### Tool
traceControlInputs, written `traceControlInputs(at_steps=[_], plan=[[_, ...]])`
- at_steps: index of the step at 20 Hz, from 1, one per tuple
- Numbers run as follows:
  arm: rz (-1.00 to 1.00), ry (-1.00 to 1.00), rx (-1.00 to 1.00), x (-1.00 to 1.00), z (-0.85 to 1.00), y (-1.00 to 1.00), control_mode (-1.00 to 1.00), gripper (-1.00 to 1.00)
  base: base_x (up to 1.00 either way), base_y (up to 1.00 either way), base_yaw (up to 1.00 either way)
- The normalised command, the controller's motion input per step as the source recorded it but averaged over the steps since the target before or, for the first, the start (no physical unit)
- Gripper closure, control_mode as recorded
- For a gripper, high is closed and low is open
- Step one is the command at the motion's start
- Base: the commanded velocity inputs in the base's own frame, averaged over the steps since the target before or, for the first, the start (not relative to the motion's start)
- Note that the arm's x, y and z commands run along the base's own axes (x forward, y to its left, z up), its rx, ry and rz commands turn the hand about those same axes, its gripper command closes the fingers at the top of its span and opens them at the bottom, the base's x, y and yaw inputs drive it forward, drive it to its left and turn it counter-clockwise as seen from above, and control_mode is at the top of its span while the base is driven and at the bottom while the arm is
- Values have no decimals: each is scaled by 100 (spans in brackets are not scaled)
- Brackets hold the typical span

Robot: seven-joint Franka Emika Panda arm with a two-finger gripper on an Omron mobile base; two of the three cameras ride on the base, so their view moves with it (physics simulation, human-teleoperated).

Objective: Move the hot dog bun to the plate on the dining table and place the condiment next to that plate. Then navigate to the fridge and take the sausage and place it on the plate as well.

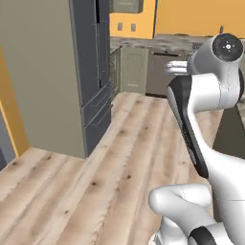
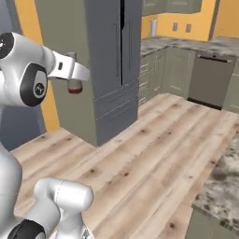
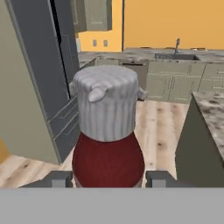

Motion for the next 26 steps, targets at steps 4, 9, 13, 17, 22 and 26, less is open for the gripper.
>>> traceControlInputs(at_steps=[4,9,13,17,22,26], plan=[[0,0,0,0,0,0,100,100,82,100,-43],[0,0,0,0,0,0,100,100,86,56,-45],[0,0,0,0,0,0,100,100,93,22,-51],[0,0,0,0,0,0,100,100,99,15,-49],[0,0,0,0,0,0,100,100,100,11,-45],[0,0,0,0,0,0,100,100,100,28,-36]])
